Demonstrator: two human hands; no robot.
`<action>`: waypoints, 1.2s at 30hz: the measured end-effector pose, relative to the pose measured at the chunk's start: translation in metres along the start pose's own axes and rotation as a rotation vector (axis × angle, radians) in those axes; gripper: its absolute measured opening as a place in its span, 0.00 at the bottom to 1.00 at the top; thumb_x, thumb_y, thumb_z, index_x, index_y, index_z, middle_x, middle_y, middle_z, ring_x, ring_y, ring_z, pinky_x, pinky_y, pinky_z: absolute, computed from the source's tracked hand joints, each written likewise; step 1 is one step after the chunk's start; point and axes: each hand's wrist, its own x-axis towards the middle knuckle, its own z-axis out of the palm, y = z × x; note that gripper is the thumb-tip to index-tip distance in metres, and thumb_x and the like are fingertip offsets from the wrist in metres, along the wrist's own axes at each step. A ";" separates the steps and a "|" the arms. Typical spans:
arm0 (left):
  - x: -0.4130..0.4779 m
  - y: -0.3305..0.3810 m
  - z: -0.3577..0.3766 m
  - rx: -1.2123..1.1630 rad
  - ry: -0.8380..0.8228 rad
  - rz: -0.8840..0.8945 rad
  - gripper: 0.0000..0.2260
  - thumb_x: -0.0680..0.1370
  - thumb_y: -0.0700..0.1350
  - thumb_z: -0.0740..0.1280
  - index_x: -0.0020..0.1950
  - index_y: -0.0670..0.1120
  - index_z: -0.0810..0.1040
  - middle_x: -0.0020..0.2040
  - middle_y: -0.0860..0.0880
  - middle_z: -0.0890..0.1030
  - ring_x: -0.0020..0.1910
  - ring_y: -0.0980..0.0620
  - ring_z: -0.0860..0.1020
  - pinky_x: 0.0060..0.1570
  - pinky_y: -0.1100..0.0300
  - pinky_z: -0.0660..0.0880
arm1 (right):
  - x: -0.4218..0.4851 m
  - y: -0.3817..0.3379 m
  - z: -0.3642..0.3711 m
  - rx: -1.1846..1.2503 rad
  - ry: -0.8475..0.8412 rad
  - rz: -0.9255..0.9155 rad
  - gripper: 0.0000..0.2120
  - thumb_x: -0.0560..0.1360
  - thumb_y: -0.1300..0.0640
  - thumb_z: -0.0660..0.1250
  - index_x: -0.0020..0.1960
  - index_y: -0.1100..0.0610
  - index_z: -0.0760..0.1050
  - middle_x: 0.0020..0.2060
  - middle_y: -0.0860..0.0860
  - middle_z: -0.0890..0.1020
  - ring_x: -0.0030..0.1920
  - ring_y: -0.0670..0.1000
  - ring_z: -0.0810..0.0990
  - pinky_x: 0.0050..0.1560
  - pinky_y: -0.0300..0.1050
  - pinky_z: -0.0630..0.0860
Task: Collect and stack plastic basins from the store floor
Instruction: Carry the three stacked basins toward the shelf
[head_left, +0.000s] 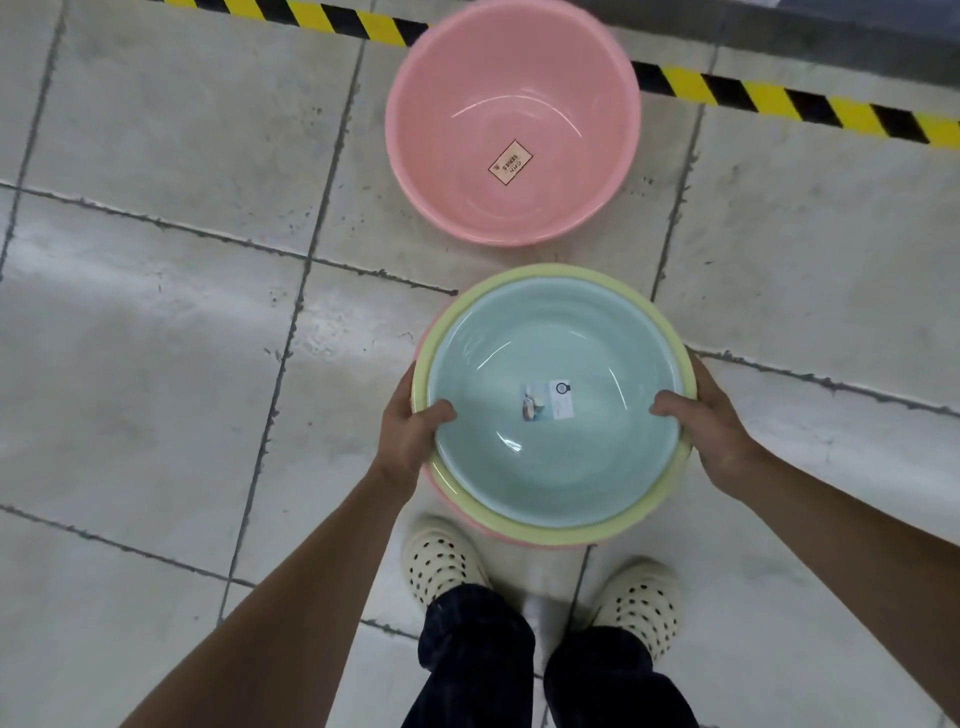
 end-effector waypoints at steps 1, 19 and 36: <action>0.004 -0.002 -0.001 0.017 -0.002 0.000 0.31 0.65 0.39 0.69 0.68 0.53 0.79 0.57 0.47 0.85 0.56 0.42 0.83 0.51 0.48 0.83 | 0.002 0.004 0.003 0.004 0.002 0.000 0.31 0.73 0.71 0.65 0.60 0.35 0.76 0.53 0.45 0.85 0.56 0.53 0.82 0.53 0.49 0.79; 0.034 -0.024 -0.013 0.149 -0.060 0.072 0.26 0.68 0.40 0.70 0.67 0.48 0.77 0.60 0.40 0.82 0.57 0.43 0.83 0.47 0.58 0.81 | 0.008 0.013 0.016 -0.030 -0.048 -0.106 0.32 0.67 0.65 0.67 0.65 0.37 0.74 0.51 0.37 0.85 0.51 0.40 0.84 0.45 0.36 0.80; -0.032 0.044 -0.031 -0.011 -0.019 0.051 0.24 0.69 0.41 0.70 0.66 0.50 0.80 0.55 0.46 0.86 0.56 0.41 0.84 0.48 0.51 0.83 | -0.052 -0.062 0.020 0.059 -0.019 -0.126 0.35 0.66 0.69 0.65 0.57 0.30 0.78 0.49 0.38 0.85 0.49 0.41 0.84 0.45 0.39 0.80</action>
